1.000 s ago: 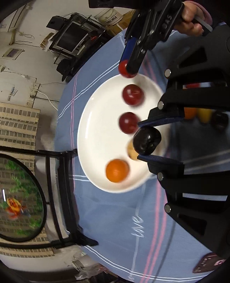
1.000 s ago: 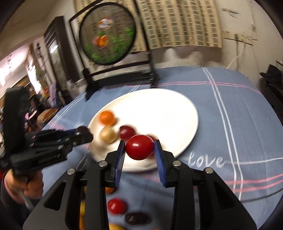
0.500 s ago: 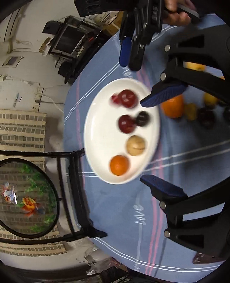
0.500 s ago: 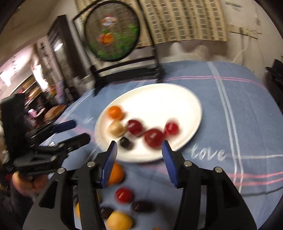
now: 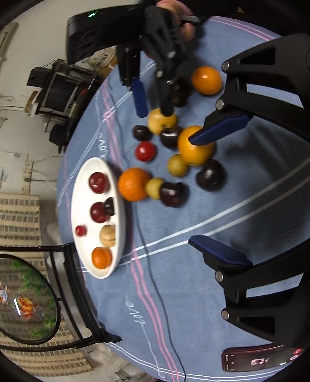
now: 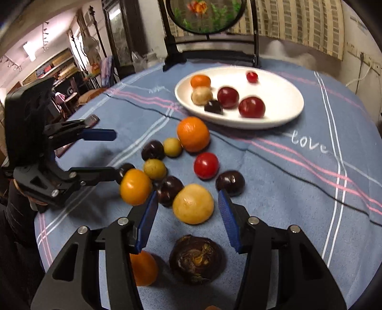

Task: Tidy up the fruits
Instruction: 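Grasp a dark purple plum with the left tool while the right tool grasps a yellow fruit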

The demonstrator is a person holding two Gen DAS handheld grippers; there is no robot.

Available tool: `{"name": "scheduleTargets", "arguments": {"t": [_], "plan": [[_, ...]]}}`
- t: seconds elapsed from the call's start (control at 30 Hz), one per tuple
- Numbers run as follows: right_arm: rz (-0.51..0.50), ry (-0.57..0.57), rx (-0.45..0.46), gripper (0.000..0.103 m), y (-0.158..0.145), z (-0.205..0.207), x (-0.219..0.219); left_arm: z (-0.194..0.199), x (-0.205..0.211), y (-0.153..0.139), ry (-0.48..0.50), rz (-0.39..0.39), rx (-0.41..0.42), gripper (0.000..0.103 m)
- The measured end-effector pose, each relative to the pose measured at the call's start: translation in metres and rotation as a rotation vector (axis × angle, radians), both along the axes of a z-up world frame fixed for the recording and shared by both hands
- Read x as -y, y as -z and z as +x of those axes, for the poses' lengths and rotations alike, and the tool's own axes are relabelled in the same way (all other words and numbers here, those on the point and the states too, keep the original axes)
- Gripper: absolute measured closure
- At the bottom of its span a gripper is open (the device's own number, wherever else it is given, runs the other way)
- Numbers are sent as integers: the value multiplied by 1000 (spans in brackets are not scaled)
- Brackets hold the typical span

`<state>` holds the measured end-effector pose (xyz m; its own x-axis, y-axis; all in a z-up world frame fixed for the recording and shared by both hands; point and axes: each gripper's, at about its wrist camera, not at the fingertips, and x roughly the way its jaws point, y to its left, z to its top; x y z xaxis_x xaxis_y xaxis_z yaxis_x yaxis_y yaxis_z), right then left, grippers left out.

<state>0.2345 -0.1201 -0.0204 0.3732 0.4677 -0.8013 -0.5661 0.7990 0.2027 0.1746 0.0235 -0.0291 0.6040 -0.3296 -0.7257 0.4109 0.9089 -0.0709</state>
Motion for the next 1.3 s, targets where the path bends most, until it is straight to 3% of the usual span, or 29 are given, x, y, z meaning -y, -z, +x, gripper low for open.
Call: {"name": "scheduleTargets", "arguments": {"t": [0.43,0.63,1.03,1.13,1.3], "plan": [[-6,5,-37,51,8,3,1,-1,1,10,57,4,-54,57],[-15,-3,-43,59,9,0,-1,-1,3,13,67,7,-78,59],[-16,13,-52,63,12,3,0,4,7,20,68,-6,-131,62],[-14,16,-48,63,11,3,0,3,8,19,84,-12,-128,71],[-11,30,-39,63,7,2,3,5,12,19,87,-5,-126,71]]}}
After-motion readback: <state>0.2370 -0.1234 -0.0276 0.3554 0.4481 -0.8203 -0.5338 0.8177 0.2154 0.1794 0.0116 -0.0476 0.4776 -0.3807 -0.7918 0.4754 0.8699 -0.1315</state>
